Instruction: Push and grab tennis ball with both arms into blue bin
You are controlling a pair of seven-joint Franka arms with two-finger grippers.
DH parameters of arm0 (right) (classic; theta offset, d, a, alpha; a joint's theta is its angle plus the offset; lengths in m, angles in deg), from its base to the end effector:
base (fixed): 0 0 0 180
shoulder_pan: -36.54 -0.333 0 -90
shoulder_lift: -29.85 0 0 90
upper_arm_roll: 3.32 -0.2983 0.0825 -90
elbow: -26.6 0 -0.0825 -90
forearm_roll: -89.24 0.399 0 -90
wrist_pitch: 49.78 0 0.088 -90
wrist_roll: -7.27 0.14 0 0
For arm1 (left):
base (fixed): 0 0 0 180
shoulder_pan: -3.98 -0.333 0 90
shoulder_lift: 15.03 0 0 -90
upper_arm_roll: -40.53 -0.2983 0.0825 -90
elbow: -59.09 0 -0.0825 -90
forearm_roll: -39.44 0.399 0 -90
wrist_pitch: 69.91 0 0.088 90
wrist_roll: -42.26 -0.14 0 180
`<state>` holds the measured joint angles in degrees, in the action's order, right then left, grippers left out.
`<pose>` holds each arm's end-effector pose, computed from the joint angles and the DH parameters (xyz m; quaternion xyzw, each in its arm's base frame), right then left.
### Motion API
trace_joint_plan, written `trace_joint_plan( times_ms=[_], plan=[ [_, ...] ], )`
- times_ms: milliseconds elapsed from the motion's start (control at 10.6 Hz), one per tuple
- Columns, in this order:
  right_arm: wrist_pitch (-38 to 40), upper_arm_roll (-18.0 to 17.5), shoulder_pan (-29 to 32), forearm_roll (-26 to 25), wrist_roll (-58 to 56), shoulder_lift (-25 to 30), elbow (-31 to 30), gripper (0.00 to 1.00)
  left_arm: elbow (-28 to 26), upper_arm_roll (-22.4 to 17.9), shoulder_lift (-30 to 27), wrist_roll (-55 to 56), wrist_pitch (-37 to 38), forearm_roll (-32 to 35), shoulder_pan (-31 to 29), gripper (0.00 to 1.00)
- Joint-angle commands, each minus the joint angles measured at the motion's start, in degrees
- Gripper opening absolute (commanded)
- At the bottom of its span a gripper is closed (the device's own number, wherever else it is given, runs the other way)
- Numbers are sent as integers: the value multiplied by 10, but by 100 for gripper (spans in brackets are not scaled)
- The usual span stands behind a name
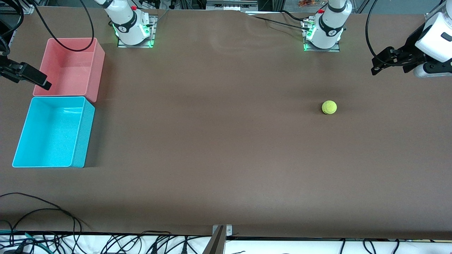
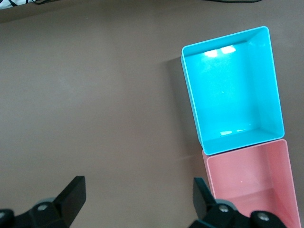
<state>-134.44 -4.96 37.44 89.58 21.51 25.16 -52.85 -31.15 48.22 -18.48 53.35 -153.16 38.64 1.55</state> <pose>0.5843 0.0077 0.6072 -0.9931 0.1173 -0.0040 0.0047 0.5348 -0.0533 0.5950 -0.9982 -0.0505 0.0313 0.0015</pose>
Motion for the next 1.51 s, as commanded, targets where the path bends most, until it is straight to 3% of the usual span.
trace_joint_plan(
  times_ms=[0, 1415],
  plan=[
    [0, 0, 5, -9, 4, 15, -14, 100, 0, 1, -2, 5, 0, -3, 0, 100],
    [-5, -2, 3, -4, 2, -2, -15, 100, 0, 1, -2, 6, 7, -3, 0, 100]
  ],
)
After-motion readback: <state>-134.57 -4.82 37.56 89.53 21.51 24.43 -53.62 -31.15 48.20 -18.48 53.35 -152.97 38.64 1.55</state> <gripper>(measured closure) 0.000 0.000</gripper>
